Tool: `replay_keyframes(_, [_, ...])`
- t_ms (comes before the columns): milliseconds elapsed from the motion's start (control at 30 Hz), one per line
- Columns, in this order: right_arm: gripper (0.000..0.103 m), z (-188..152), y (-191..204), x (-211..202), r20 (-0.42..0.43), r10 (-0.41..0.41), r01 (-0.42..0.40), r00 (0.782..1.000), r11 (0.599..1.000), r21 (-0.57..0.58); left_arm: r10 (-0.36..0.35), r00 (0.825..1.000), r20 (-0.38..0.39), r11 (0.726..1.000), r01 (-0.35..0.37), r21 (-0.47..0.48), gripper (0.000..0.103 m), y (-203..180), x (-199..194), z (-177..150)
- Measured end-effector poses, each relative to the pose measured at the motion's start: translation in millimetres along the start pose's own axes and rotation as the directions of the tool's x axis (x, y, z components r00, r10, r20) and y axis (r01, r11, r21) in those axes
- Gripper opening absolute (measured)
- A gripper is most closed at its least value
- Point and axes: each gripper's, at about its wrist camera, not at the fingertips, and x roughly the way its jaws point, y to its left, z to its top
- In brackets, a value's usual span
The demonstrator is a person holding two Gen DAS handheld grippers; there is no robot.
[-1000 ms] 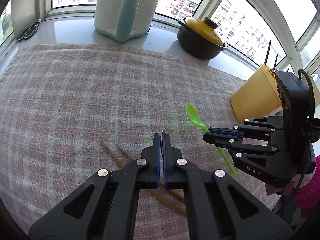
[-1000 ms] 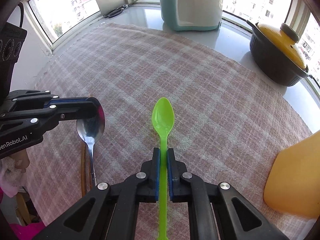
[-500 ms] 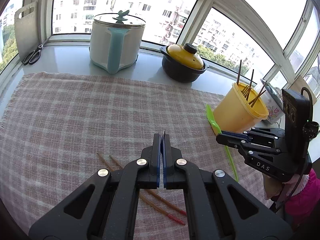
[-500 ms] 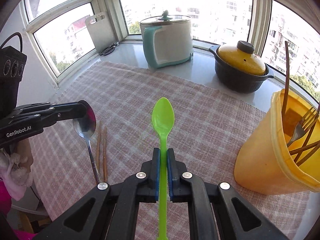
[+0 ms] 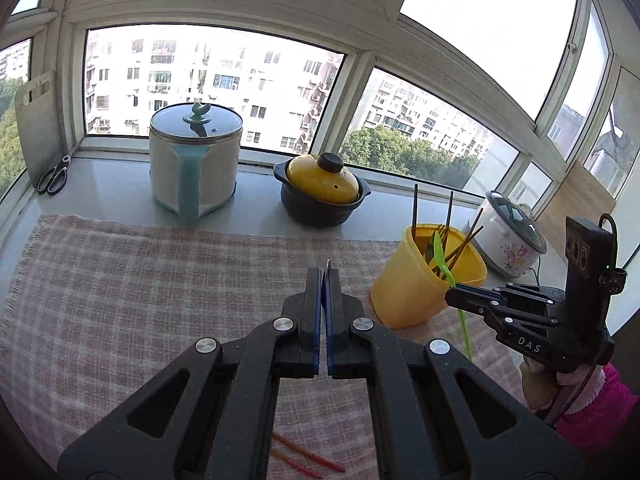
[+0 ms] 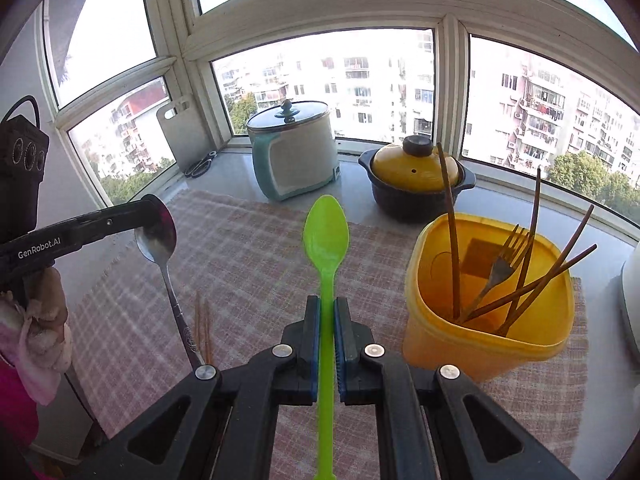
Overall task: Organize utensils
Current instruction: 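Carry the metal spoon in the left tool while the right tool carries the green spoon to the bin, then open the left tool over the yellow bin while the right tool releases the green spoon into it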
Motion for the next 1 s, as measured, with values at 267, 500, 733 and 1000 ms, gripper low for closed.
replay_keyframes(267, [0.004,9.1,-36.3,-35.1,0.072,-0.068,0.064,0.995,0.997,0.050,-0.045,0.998,0.054,0.999,0.044,0.025,0.000,-35.7,12.2,24.4])
replay_keyframes(500, [0.004,20.4,-66.0,-56.3,0.132,-0.117,0.104,0.984,0.990,0.096,-0.067,0.995,0.074,0.996,0.062,0.060,0.000,-65.4,32.3,42.0])
replay_keyframes(733, [0.004,31.3,-88.2,-66.9,0.177,-0.144,0.122,0.974,0.984,0.127,-0.045,0.996,0.073,0.996,0.039,0.077,0.000,-84.5,63.2,56.5])
replay_keyframes(1000, [0.004,45.2,-103.5,-58.4,0.191,-0.158,0.132,0.969,0.981,0.141,-0.028,0.995,0.092,0.994,0.019,0.103,0.000,-102.9,88.4,78.8])
